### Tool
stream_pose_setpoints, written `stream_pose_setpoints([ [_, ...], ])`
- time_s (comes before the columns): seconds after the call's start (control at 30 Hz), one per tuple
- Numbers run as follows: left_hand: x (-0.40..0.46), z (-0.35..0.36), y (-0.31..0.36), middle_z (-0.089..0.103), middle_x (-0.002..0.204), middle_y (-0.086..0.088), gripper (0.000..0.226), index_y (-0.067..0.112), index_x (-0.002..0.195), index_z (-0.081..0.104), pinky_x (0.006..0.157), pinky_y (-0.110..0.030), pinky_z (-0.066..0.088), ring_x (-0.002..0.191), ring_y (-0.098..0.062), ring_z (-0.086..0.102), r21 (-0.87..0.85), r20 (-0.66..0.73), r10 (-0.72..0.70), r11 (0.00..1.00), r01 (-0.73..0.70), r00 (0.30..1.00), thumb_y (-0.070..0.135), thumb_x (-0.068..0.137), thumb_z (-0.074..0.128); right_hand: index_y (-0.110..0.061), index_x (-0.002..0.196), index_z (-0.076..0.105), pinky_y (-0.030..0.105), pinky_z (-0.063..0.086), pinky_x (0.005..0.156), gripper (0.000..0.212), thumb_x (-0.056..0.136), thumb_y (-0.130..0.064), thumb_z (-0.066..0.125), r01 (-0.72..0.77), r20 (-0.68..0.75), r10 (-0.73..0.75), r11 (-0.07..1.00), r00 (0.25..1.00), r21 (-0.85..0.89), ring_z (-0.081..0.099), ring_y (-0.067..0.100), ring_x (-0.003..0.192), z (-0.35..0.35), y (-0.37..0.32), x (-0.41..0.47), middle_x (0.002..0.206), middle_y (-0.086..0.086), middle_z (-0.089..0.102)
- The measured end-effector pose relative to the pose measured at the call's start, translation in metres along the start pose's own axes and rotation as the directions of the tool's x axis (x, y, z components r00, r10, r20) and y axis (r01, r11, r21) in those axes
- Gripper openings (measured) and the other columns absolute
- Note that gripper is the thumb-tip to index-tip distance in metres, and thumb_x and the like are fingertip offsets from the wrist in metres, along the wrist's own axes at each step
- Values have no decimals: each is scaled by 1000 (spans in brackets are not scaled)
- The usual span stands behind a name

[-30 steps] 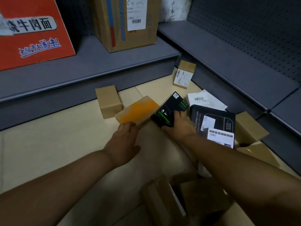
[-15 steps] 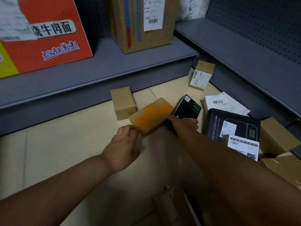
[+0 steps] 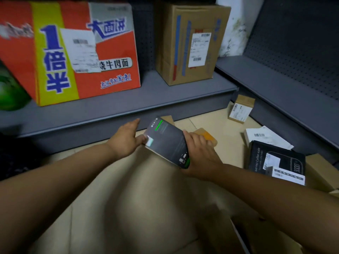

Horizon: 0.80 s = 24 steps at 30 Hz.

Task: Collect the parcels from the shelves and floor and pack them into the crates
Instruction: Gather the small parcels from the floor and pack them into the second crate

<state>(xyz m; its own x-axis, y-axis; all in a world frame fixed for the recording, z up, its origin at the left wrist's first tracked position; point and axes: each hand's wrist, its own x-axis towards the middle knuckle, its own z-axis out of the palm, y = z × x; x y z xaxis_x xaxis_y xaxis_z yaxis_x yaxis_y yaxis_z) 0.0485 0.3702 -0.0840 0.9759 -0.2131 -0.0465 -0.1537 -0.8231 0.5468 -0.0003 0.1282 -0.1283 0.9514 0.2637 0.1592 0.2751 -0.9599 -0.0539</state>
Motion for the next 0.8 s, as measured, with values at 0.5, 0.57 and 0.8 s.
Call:
stream_pose_setpoints([
  [0.5,-66,-98,-72,64,93,-7,14,12,101,53,73,-27,51,82,-18,63,-634,43,-277,735,241,960,2,90,56,-12,101,61,32,44,78,38,96,-43,40,-342,201,290,605,936,719,60,26,88,-47,-105,36,95,12,63],
  [0.57,-71,-99,-79,64,92,-3,17,14,101,53,70,-24,50,83,-15,63,-640,28,-269,735,224,963,1,90,56,-12,90,61,33,46,65,40,98,-42,35,-400,296,293,418,909,816,56,21,63,-52,-118,40,74,10,57],
  [0.8,-89,-126,-91,64,94,2,51,28,119,52,62,-18,52,76,-7,65,-590,-34,-157,800,107,987,-9,85,58,-14,127,47,36,56,78,48,98,-49,32,-497,462,277,73,843,864,64,31,92,-63,-146,53,109,24,60],
])
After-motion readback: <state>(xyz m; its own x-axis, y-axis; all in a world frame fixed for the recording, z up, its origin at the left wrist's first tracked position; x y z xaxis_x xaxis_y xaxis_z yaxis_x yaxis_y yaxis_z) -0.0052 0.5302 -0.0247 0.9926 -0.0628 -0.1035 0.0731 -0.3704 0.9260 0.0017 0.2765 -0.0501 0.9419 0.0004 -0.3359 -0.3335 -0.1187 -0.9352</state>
